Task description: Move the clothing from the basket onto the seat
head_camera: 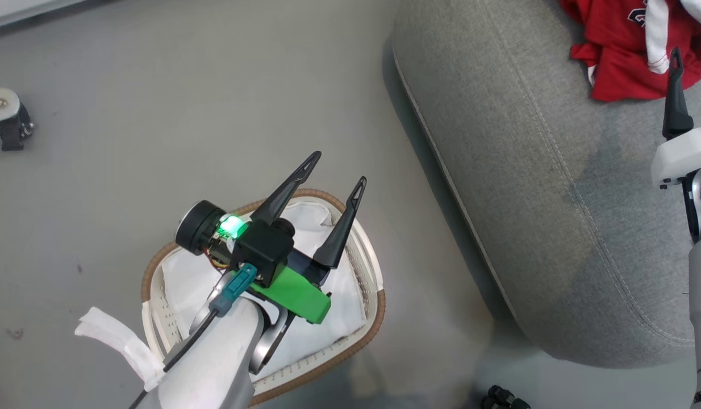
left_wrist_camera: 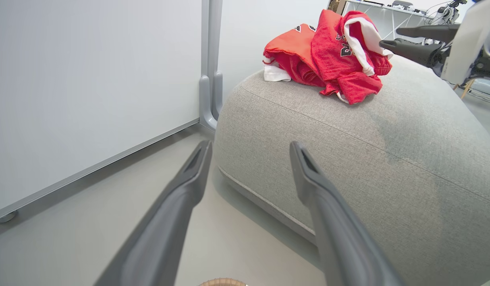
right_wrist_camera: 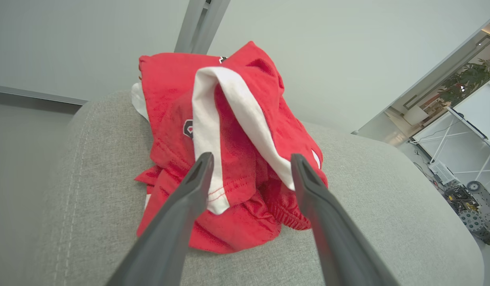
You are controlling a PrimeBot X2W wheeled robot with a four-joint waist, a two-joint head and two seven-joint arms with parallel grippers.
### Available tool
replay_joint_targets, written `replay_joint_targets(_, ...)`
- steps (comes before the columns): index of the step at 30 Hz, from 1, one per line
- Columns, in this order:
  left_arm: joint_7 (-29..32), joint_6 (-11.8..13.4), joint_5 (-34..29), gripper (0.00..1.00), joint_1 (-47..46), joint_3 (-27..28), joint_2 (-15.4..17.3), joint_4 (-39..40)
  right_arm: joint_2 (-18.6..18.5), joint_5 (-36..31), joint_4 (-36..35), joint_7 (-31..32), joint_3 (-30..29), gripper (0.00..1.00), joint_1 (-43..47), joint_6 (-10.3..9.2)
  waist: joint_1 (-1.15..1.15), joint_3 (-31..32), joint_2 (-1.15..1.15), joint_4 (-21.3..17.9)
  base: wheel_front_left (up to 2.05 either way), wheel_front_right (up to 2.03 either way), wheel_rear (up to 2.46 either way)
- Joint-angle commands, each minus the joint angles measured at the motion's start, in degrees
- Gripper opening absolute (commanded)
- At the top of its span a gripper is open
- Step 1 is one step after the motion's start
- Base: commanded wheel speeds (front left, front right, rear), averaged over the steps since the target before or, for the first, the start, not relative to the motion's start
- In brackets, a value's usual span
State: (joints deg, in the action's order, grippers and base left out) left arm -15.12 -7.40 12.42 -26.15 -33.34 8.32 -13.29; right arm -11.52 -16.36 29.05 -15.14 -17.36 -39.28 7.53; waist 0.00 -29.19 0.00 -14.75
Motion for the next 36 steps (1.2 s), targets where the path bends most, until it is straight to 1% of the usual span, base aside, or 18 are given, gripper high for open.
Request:
replay_joint_targets(1, 0.0, -0.1, 0.2, 1.00, 1.4, 1.0, -0.3, -0.1, -0.4, 0.5, -0.4, 0.0, 0.6, 1.00, 1.1, -0.08, 0.00, 4.8, 0.00, 1.2, 0.00, 0.00, 0.00)
replay_joint_targets(8, 0.0, 0.1, 0.6, 1.00, 5.8, 7.1, -2.1, -0.2, 0.2, 2.4, -1.3, 0.0, 4.3, 1.00, 1.2, -0.08, 0.00, 11.4, 0.00, 5.1, 0.00, 0.00, 0.00)
replay_joint_targets(12, 0.0, 0.2, 0.6, 1.00, 8.4, 11.0, -3.0, -0.3, 0.6, 4.0, -0.4, 0.0, 6.7, 1.00, 1.7, -0.08, 0.00, 14.2, 0.00, 8.0, 0.00, 0.00, 0.00)
replay_joint_targets(18, 0.0, 0.5, -0.2, 1.00, 12.5, 16.5, -4.0, -0.6, 3.7, 6.4, -0.9, 0.0, 9.0, 1.00, 4.0, -0.08, 0.00, 17.4, 0.00, 11.7, 0.00, 0.00, 0.00)
replay_joint_targets(21, 0.0, 1.2, 0.2, 1.00, 14.9, 19.7, -4.6, -0.4, 5.9, 7.9, -1.8, 0.0, 9.8, 1.00, 6.8, -0.08, 0.00, 19.0, 0.00, 13.3, 0.00, 0.00, 0.00)
replay_joint_targets(26, 0.0, 2.0, -0.2, 1.00, 18.8, 23.3, -5.1, -0.3, 8.2, 11.0, -3.4, 0.0, 10.9, 1.00, 13.1, -0.08, 0.00, 21.3, 0.00, 14.8, 0.00, 0.00, 0.00)
replay_joint_targets(28, 0.0, 2.5, 0.1, 1.00, 20.3, 25.0, -5.2, -0.1, 8.5, 12.6, -4.1, 0.0, 11.5, 1.00, 15.4, -0.08, 0.00, 22.3, 0.00, 15.0, 0.00, 0.00, 0.00)
replay_joint_targets(31, 0.0, 2.8, 1.6, 1.00, 22.8, 27.1, -5.3, 0.1, 8.5, 17.4, -5.2, 0.0, 13.5, 1.00, 18.9, -0.08, 0.00, 23.7, 0.00, 15.2, 0.00, 0.00, 0.00)
replay_joint_targets(36, 0.0, 3.2, 4.1, 1.00, 26.6, 28.4, -5.4, 0.9, 8.5, 23.1, -6.9, 0.0, 15.8, 1.00, 24.5, -0.08, 0.00, 26.1, 0.00, 15.5, 0.00, 0.00, 0.00)
